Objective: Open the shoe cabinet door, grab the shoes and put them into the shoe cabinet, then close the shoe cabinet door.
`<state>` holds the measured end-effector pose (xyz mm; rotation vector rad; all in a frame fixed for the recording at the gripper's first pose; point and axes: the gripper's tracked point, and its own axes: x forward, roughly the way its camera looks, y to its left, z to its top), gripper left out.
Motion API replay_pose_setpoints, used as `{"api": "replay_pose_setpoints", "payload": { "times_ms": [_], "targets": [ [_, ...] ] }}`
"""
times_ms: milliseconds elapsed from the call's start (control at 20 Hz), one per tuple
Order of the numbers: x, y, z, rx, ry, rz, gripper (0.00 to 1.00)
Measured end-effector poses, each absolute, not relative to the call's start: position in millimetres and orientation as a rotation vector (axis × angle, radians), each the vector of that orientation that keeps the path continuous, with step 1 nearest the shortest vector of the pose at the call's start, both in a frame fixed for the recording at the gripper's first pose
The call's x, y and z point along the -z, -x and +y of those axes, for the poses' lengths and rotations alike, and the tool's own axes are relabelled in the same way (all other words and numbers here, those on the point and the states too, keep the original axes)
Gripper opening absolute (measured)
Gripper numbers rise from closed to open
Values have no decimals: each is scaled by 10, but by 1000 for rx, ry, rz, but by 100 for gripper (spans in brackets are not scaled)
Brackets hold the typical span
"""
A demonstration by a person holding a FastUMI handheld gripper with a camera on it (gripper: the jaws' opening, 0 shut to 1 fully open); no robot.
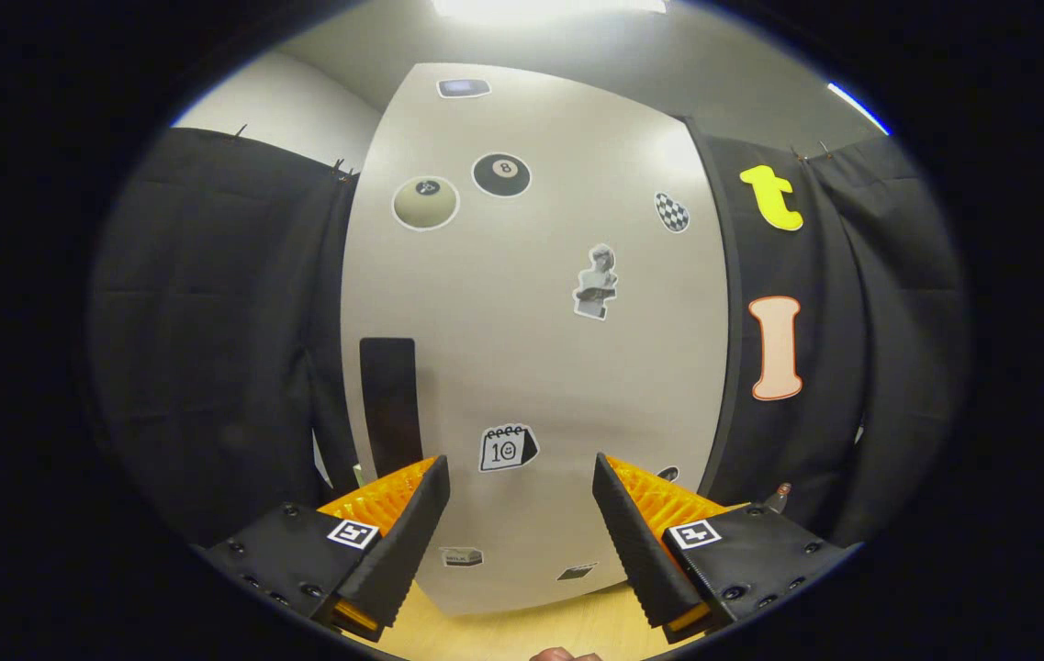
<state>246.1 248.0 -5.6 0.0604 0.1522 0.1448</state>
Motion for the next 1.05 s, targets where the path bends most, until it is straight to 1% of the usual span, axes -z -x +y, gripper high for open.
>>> {"api": "replay_pose_setpoints", "payload": {
  "times_ms": [350, 550, 800, 1050],
  "targets": [
    [-194, -2306, 2371, -165, -16, 66, 98],
    [-151, -2259, 2407, -181, -31, 90, 99],
    [-116, -2185, 2271, -133, -35, 80, 98],
    [-27, -2134, 2217, -122, -42, 105, 98]
  ]
}}
